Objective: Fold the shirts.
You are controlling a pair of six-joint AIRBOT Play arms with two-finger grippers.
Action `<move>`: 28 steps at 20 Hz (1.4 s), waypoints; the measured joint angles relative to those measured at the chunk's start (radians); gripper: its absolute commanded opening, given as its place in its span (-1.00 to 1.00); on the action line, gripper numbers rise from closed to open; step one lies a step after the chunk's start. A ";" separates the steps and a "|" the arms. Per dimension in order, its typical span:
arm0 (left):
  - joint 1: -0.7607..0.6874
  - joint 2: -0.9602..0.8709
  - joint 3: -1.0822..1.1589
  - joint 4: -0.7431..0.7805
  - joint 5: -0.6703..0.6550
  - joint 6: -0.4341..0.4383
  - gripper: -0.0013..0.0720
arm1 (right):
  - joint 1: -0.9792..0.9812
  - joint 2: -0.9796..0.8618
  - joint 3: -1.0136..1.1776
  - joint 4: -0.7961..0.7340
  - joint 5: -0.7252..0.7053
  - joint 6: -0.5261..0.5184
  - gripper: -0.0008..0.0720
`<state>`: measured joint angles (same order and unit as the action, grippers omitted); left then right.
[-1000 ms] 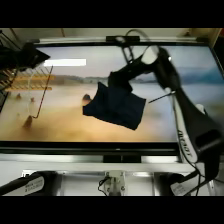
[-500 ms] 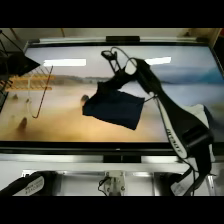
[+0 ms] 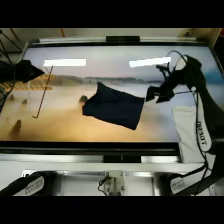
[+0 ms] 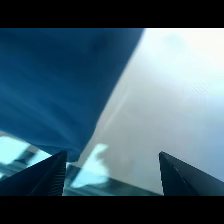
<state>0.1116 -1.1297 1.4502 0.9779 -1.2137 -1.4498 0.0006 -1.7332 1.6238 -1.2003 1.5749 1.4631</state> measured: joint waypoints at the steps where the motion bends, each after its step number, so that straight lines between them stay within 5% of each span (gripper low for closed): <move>1: 0.000 0.000 -0.001 0.000 0.000 0.000 -0.88 | -0.020 0.001 -0.057 0.050 -0.019 -0.002 0.85; 9: 0.000 -0.002 -0.002 0.002 -0.002 -0.001 -0.88 | 0.023 -0.042 -0.291 0.247 -0.220 -0.118 0.85; 10: 0.000 -0.002 -0.002 0.002 -0.002 -0.002 -0.88 | 0.037 -0.051 -0.297 0.265 -0.228 -0.131 0.55; 11: 0.000 -0.002 -0.002 0.002 -0.002 -0.002 -0.88 | 0.052 -0.060 -0.303 0.281 -0.250 -0.143 -0.27; 12: 0.000 -0.002 -0.002 0.002 -0.002 -0.002 -0.88 | 0.069 -0.068 -0.307 0.275 -0.277 -0.163 -0.77; 19: -0.004 -0.006 -0.008 0.002 0.017 -0.002 -0.88 | 0.063 0.025 -0.163 0.284 -0.313 -0.244 -0.78; 28: -0.077 -0.067 -0.012 0.002 0.047 0.018 -0.88 | -0.142 0.231 0.143 0.250 -0.249 -0.193 -0.78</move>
<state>0.0341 -1.1969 1.4384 0.9798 -1.1667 -1.4322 -0.1417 -1.5021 1.7672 -0.9504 1.3258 1.2701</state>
